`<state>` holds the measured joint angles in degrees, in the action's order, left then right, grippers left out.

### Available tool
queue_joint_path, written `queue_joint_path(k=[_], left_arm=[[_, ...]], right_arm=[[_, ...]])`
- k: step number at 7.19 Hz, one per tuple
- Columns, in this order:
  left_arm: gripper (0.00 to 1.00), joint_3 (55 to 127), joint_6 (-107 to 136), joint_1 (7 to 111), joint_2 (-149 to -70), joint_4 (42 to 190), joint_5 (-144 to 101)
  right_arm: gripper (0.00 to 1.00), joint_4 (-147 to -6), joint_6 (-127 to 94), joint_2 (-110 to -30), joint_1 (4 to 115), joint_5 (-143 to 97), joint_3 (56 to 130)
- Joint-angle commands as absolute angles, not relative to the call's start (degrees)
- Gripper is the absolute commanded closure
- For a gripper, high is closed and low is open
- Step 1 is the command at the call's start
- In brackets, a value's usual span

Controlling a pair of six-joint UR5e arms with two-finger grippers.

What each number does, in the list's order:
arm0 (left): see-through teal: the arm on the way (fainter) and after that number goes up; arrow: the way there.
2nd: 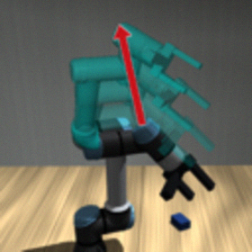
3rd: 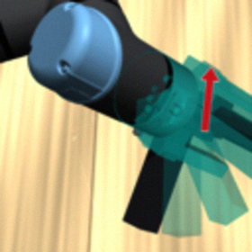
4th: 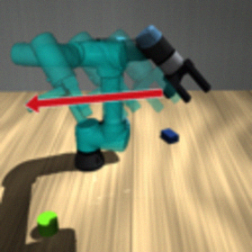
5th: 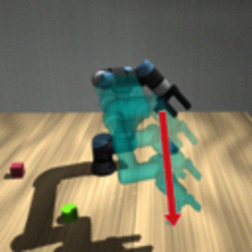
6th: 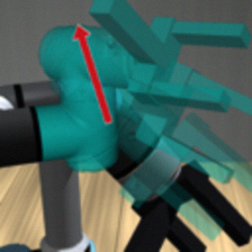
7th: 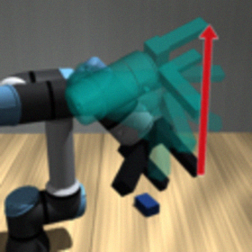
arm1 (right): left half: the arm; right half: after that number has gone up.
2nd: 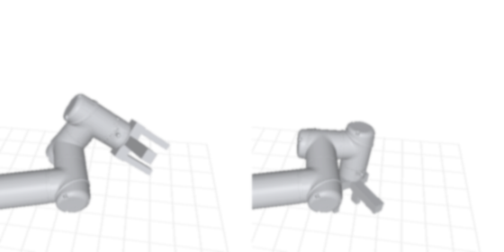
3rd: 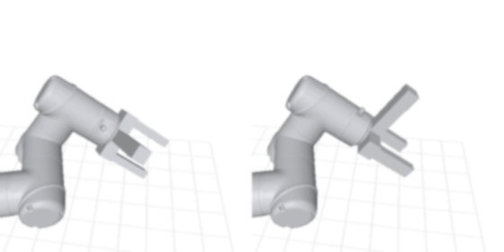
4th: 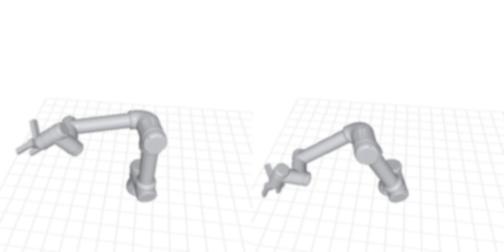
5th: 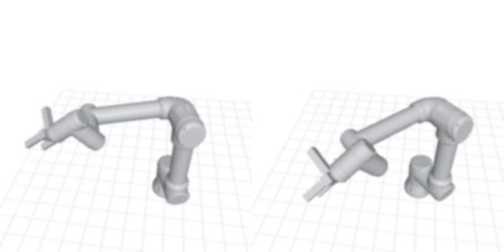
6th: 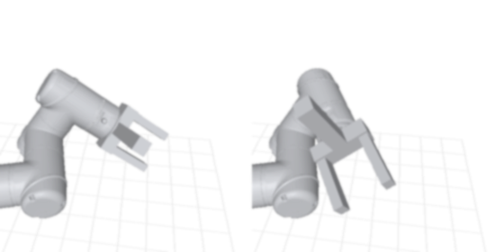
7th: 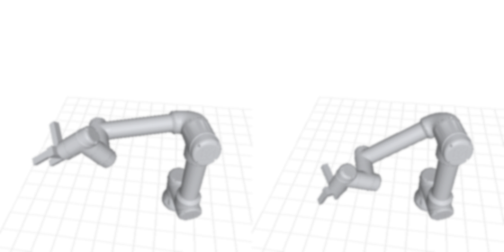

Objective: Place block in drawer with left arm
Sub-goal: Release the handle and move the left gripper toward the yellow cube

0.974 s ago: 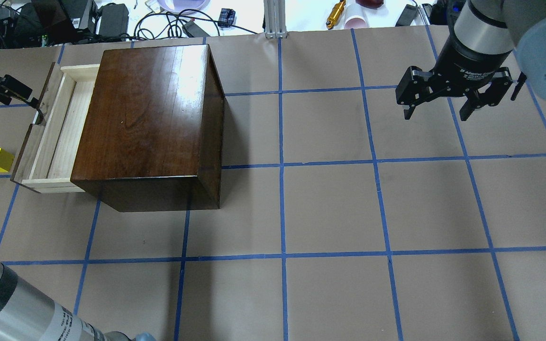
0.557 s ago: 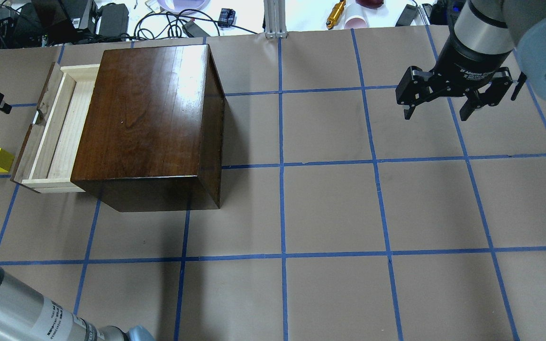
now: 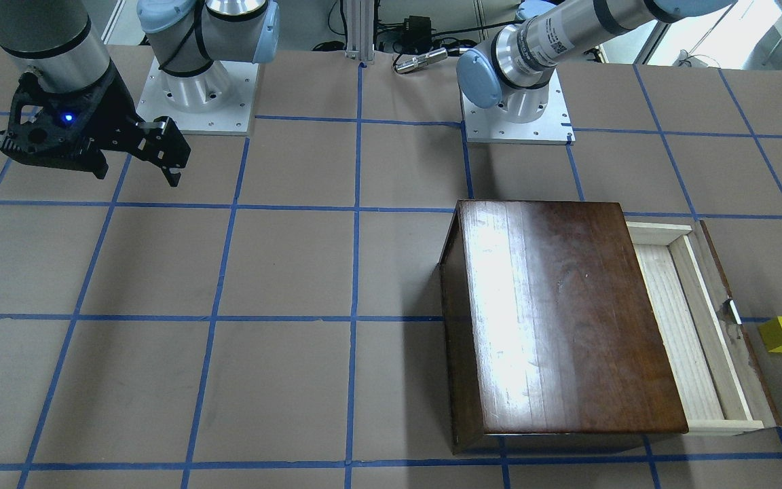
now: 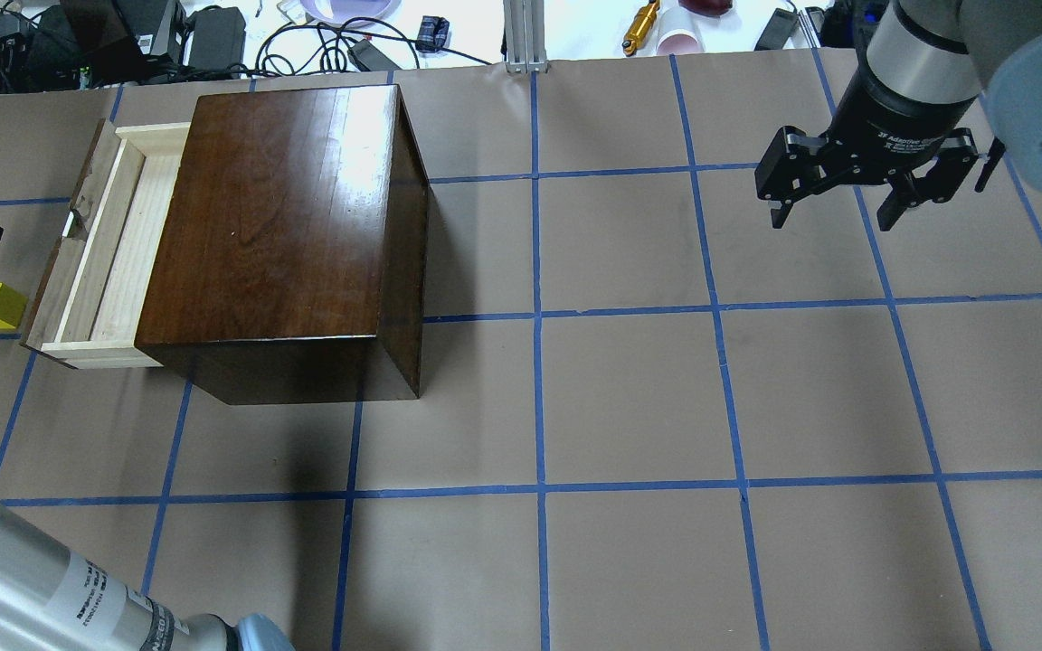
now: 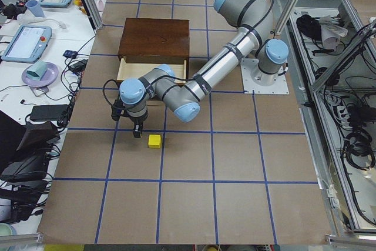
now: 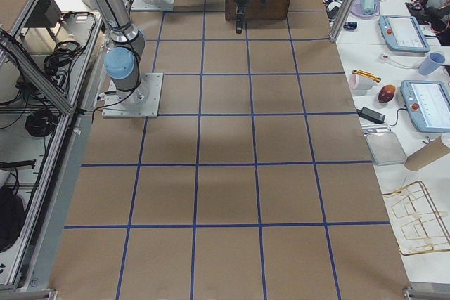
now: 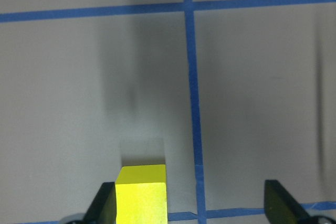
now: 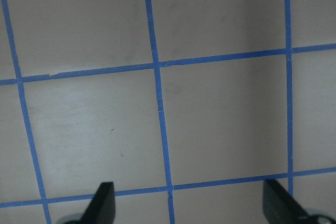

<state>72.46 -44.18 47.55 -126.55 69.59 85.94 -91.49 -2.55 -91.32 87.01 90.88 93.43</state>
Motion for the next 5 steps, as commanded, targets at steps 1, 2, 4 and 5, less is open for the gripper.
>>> queue_joint_path(k=[1, 2, 4, 5], left_arm=[[0.0, 72.51, -43.94, 46.67, -129.36, 66.72, 86.39], [0.0, 72.42, -43.95, 46.58, -130.24, 66.71, 87.09], [0.0, 72.51, -43.95, 46.67, -131.39, 66.71, 91.3], [0.0, 72.77, -44.21, 46.58, -131.92, 66.71, 91.49]], right_arm=[[0.0, -91.49, -2.55, -91.32, 87.01, 90.88, 93.43], [0.0, -91.49, -2.55, -91.32, 87.01, 90.88, 93.43], [0.0, -91.49, -2.55, -91.32, 87.01, 90.88, 93.43], [0.0, -91.49, -2.55, -91.32, 87.01, 90.88, 93.51]])
